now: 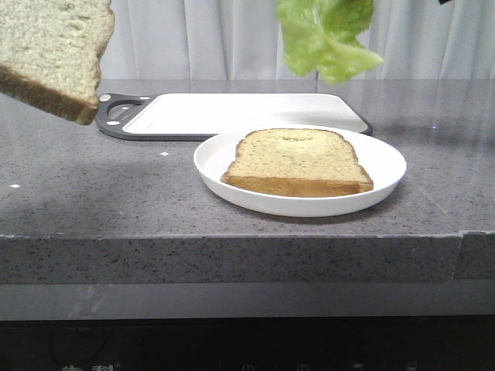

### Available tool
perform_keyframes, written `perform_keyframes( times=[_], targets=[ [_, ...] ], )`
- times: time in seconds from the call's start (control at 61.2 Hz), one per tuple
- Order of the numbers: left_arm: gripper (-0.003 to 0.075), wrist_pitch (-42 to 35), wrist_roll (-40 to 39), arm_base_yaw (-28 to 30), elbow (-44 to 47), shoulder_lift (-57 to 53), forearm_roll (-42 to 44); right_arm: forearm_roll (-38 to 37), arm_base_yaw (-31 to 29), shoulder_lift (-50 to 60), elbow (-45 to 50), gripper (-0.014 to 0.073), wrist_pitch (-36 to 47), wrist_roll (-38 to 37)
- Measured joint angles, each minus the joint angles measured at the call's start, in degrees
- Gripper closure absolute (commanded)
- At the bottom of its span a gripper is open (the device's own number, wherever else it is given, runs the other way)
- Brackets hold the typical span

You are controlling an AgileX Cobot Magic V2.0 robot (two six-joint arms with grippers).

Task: Left arm grabs bread, right arm adds lettuce
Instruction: 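Lift the lettuce leaf with the right gripper toward the plate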

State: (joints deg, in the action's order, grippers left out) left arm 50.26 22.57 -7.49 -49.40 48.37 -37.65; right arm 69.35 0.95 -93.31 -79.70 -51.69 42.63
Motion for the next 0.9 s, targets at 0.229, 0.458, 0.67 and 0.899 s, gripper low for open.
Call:
perform_keyframes(
  times=[0.229,0.458,0.67,0.899],
  targets=[
    [0.0741,-0.28,0.0,0.0,0.0,0.0,0.0,10.44,0.0,9.69,12.29,0.066,-8.27,8.32],
    [0.0741,-0.28,0.0,0.0,0.0,0.0,0.0,12.78,0.0,11.44,19.54,0.066,-14.2,9.55],
    [0.0741,-0.41,0.0,0.0,0.0,0.0,0.0,14.66,0.0,11.44,24.82,0.066,-14.42,10.06],
    [0.0741,-0.55,0.0,0.0,0.0,0.0,0.0,18.41,1.51,10.49,25.38,0.066,-14.54,10.4]
  ],
)
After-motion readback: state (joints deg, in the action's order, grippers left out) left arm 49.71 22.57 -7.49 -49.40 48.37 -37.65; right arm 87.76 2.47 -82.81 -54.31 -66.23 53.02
